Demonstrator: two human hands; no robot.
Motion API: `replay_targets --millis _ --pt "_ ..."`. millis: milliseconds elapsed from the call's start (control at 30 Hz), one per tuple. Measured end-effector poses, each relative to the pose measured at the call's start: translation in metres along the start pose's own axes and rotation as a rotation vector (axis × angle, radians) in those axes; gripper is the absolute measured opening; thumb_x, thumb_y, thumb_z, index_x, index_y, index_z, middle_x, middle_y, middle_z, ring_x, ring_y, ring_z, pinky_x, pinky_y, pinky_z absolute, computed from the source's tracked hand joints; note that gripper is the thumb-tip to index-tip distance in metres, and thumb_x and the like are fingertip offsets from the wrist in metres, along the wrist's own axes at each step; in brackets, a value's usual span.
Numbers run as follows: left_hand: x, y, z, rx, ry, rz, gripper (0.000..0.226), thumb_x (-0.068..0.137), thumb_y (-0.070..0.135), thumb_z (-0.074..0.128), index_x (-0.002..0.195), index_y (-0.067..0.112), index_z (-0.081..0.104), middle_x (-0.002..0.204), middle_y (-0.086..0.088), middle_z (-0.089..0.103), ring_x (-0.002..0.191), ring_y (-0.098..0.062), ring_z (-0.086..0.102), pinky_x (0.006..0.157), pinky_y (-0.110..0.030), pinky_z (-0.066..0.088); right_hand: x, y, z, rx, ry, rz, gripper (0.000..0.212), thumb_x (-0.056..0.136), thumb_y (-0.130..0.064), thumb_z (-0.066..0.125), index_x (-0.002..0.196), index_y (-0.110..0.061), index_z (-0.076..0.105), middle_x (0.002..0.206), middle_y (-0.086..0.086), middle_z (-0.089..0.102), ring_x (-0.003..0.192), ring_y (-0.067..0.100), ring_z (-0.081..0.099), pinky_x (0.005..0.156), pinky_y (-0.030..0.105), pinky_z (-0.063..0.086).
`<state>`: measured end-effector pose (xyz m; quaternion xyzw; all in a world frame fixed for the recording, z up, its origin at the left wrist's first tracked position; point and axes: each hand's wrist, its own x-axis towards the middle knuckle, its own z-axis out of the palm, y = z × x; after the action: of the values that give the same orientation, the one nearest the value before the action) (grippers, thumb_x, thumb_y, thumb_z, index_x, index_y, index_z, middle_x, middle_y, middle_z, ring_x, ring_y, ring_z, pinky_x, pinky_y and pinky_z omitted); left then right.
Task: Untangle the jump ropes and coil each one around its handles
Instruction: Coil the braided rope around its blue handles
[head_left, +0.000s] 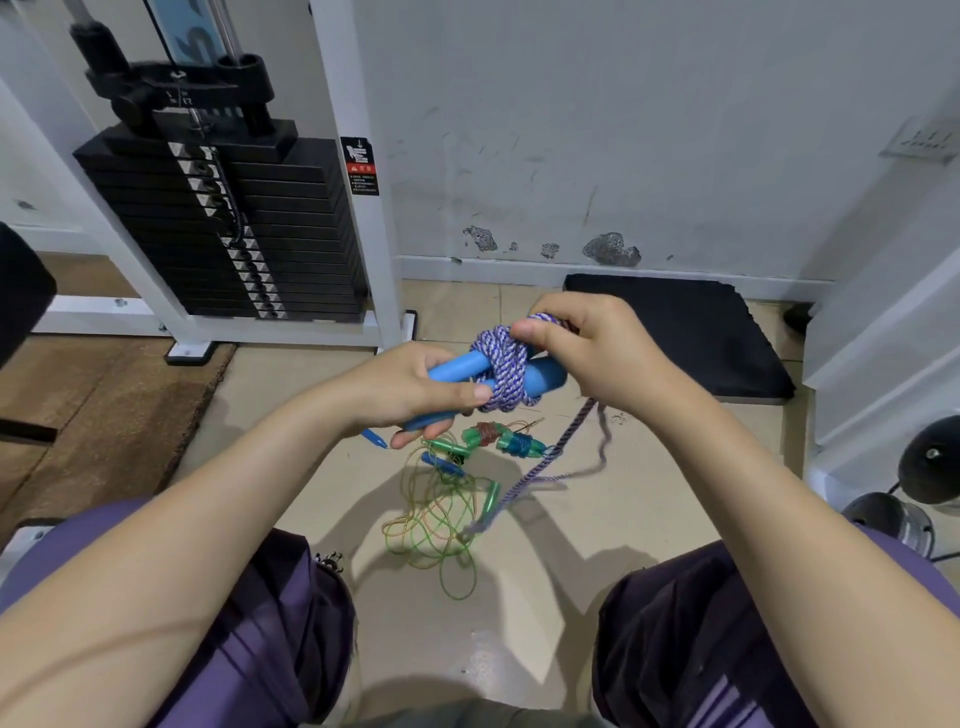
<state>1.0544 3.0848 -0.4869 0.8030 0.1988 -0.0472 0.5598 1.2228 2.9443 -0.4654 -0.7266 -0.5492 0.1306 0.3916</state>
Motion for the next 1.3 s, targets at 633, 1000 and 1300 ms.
replay_targets --millis 633,1000,1300 --pt "-0.001 0.008 0.009 0.158 -0.105 -0.028 0.027 0.093 0.032 0.067 0.073 0.019 0.054 0.057 -0.008 0.053 0.04 -0.02 0.04 0.049 -0.023 0.038 0.002 0.004 0.006 0.079 0.032 0.139 0.043 0.087 -0.028 0.072 0.07 0.01 0.059 0.059 0.01 0.044 0.056 0.008 0.034 0.052 0.027 0.028" --pt "0.001 0.002 0.02 0.233 -0.094 -0.141 0.026 0.083 0.033 0.078 0.084 0.016 0.058 0.061 -0.005 0.068 0.04 -0.019 0.046 0.043 -0.019 0.034 0.003 0.014 0.018 -0.022 -0.078 0.072 0.042 0.078 -0.037 0.078 0.064 -0.001 0.061 0.064 0.003 0.046 0.06 0.014 0.041 0.058 0.032 0.033" --pt "-0.003 0.009 0.017 0.219 -0.042 -0.044 0.03 0.077 0.03 0.083 0.078 0.017 0.056 0.051 -0.006 0.058 0.035 -0.018 0.038 0.04 -0.02 0.029 0.002 0.013 0.013 0.047 -0.215 0.122 0.052 0.09 -0.043 0.064 0.067 -0.001 0.045 0.061 0.004 0.035 0.056 0.01 0.03 0.053 0.03 0.025"
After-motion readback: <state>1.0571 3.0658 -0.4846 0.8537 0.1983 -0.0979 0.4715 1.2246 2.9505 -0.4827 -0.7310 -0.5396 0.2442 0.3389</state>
